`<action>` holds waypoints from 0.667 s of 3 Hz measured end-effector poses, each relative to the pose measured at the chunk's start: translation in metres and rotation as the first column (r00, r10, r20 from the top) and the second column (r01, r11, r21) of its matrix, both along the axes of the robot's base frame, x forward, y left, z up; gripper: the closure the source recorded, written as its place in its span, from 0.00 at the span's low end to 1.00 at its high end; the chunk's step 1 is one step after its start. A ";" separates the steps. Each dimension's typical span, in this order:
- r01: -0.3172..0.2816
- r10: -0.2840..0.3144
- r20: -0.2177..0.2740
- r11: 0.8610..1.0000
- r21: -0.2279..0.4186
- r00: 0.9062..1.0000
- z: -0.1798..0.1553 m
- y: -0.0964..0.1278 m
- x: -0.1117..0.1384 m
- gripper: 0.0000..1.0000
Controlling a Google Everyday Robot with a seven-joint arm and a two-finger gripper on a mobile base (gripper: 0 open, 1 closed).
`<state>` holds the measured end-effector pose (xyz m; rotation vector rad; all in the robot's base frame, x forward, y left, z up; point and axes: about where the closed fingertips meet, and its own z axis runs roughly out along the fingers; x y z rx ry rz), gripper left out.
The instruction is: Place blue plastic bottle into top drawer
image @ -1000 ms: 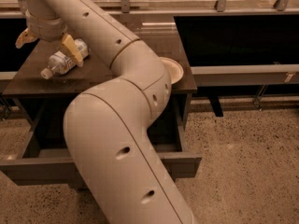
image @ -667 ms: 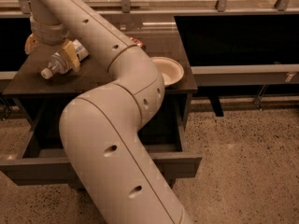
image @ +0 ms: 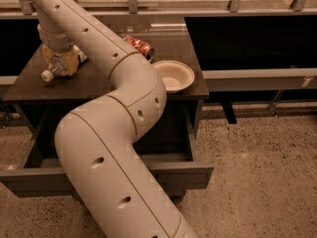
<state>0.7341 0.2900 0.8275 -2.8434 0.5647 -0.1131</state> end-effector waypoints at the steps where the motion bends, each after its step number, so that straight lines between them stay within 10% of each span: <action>1: 0.000 0.000 0.000 1.000 0.000 1.000 0.001 0.000 0.000 0.77; 2: 0.000 0.000 0.000 1.000 0.000 1.000 0.002 0.000 0.000 0.98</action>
Offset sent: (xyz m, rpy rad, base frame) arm -0.1024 -0.0941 0.1455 -0.0128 0.1125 -0.0193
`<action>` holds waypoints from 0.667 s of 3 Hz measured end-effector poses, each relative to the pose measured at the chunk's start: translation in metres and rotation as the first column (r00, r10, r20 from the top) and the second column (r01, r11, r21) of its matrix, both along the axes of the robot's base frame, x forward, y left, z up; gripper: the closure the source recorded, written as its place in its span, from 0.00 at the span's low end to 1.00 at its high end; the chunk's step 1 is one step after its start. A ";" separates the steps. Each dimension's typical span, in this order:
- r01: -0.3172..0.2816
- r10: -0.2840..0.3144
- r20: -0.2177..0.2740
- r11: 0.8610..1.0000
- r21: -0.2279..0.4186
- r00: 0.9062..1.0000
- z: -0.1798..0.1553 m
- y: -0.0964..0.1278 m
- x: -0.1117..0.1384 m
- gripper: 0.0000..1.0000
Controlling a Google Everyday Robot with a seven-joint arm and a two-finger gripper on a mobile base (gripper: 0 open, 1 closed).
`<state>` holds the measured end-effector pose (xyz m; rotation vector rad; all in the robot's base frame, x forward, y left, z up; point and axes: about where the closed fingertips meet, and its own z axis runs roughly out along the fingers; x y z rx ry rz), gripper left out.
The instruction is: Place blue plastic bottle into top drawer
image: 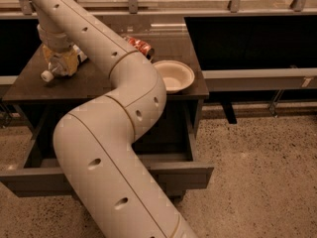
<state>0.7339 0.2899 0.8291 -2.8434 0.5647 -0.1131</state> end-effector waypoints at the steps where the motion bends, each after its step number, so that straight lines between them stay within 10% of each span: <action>1: 0.000 0.000 0.000 1.000 0.000 1.000 0.000 0.000 0.000 1.00; 2: 0.004 -0.004 -0.016 1.000 0.018 1.000 0.017 -0.005 -0.012 1.00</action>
Offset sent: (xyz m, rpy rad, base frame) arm -0.2541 -0.1127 0.1617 0.1217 0.2553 -0.0444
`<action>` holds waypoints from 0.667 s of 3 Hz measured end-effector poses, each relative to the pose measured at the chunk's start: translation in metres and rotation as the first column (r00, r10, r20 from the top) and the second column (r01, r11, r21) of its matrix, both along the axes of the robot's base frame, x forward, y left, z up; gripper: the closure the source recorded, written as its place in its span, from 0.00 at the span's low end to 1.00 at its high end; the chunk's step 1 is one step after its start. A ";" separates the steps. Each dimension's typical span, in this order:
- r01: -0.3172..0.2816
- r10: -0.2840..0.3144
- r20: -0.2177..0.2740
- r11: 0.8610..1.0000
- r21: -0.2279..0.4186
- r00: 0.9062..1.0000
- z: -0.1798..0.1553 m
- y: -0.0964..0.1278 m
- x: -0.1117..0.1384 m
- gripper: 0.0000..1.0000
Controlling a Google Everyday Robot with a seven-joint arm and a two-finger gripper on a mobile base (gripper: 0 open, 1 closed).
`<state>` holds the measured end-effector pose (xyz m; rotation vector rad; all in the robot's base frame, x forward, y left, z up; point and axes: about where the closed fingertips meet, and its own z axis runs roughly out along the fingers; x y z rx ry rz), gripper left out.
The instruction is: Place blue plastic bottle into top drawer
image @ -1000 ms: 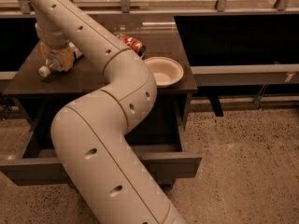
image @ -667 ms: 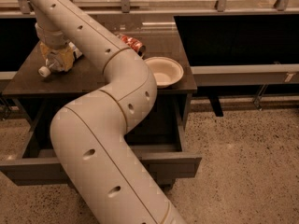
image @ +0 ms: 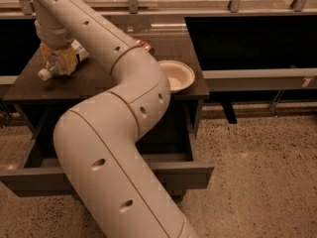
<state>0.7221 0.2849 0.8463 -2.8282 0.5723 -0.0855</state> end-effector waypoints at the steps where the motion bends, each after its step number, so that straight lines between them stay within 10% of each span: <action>1: 0.057 -0.051 -0.051 0.992 0.113 0.997 0.039 -0.022 -0.023 1.00; 2: 0.166 -0.136 -0.133 0.954 0.250 0.982 0.116 -0.071 -0.098 1.00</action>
Offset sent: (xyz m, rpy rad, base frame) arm -0.2517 -0.1510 0.1341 0.2546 0.2902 -0.2291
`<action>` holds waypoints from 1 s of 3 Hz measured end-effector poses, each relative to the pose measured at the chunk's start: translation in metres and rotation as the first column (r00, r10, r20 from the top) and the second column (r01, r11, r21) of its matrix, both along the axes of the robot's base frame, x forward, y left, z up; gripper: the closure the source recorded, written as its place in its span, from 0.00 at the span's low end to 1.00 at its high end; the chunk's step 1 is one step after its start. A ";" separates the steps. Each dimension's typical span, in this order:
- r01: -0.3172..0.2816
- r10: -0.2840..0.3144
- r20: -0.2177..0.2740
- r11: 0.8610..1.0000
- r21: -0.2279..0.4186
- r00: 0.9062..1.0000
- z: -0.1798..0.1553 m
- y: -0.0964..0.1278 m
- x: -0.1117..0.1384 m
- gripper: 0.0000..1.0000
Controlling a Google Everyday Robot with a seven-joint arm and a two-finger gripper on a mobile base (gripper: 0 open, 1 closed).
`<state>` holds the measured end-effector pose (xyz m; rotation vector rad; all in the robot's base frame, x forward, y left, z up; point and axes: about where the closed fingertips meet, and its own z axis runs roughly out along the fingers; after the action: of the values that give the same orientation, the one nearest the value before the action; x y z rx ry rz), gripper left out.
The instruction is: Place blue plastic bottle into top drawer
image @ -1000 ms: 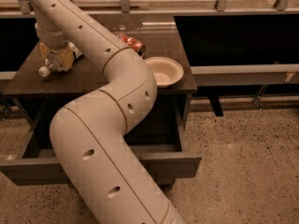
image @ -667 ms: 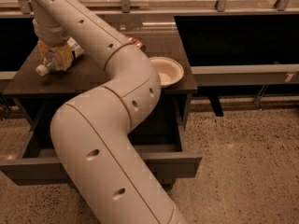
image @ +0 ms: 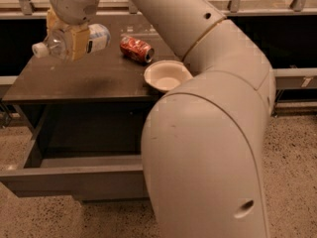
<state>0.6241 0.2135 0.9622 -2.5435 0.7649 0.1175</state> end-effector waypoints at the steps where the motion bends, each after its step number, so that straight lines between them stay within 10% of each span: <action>1: -0.001 0.001 0.006 1.000 0.006 1.000 -0.001 0.004 0.003 1.00; 2: 0.036 -0.033 -0.039 0.996 0.079 0.999 -0.005 0.011 0.004 1.00; 3: 0.140 -0.104 -0.162 0.963 0.230 0.981 -0.003 0.013 -0.013 1.00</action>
Offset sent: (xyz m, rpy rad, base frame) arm 0.0019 0.0200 -0.0134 0.2532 0.1538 -0.1222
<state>0.6106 0.2264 0.9589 -2.2701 0.9041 0.3421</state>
